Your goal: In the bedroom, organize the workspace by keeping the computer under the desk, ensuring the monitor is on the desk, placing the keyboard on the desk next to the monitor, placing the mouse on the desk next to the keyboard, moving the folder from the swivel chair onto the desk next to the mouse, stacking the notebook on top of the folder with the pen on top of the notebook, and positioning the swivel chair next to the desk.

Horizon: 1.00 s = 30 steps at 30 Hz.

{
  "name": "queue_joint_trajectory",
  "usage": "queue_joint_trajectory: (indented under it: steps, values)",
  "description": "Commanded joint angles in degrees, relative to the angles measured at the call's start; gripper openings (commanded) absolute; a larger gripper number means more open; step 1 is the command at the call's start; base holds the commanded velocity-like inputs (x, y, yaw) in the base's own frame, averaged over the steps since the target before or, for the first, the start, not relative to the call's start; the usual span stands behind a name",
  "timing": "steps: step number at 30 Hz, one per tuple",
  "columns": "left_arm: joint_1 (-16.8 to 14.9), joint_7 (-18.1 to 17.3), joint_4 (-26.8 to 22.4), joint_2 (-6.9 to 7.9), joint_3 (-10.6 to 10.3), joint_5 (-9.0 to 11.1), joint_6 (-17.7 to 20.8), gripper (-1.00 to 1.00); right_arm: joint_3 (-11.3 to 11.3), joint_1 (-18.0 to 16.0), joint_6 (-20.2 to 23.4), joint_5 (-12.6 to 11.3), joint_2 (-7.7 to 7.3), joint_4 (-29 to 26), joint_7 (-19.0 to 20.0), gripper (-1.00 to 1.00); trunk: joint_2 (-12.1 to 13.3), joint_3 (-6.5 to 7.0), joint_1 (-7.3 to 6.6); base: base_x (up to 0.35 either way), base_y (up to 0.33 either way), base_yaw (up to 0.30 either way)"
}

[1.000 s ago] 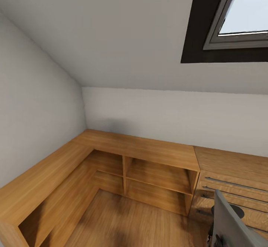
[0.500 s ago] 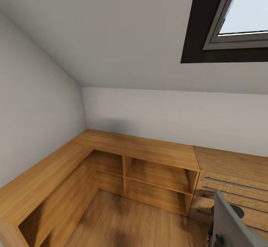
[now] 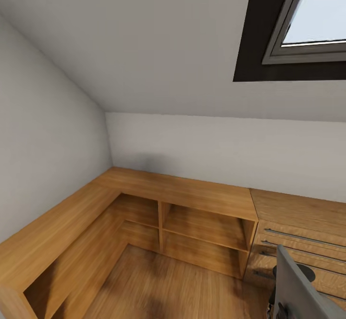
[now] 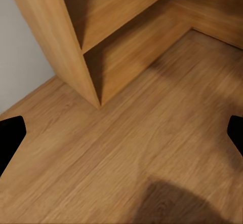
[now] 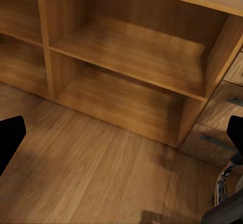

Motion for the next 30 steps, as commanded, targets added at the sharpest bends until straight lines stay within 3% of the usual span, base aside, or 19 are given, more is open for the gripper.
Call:
queue_joint_trajectory:
  steps: [1, 11, 30]
  values:
    - [0.05, -0.08, -0.12, -0.02, -0.03, 0.34, -0.06, 1.0, 0.51, -0.03, -0.19, -0.47, 0.01, 0.12, 0.03, 1.0, -0.03, 0.0, 0.02, 0.0, 0.0, 0.0]
    - [0.05, -0.37, -0.02, -0.27, -0.08, 0.58, 0.14, 1.0, 0.53, -0.03, -0.19, -0.47, 0.1, 0.2, 0.43, 1.0, -0.03, 0.0, 0.02, 0.048, 0.03, 0.0]
    - [0.05, -0.48, 0.07, -0.19, -0.09, 0.59, 1.7, 1.0, 0.61, -0.03, 1.87, -0.55, 0.26, 0.13, 0.77, 1.0, -0.03, 0.0, 0.02, 0.282, 0.184, 0.0]
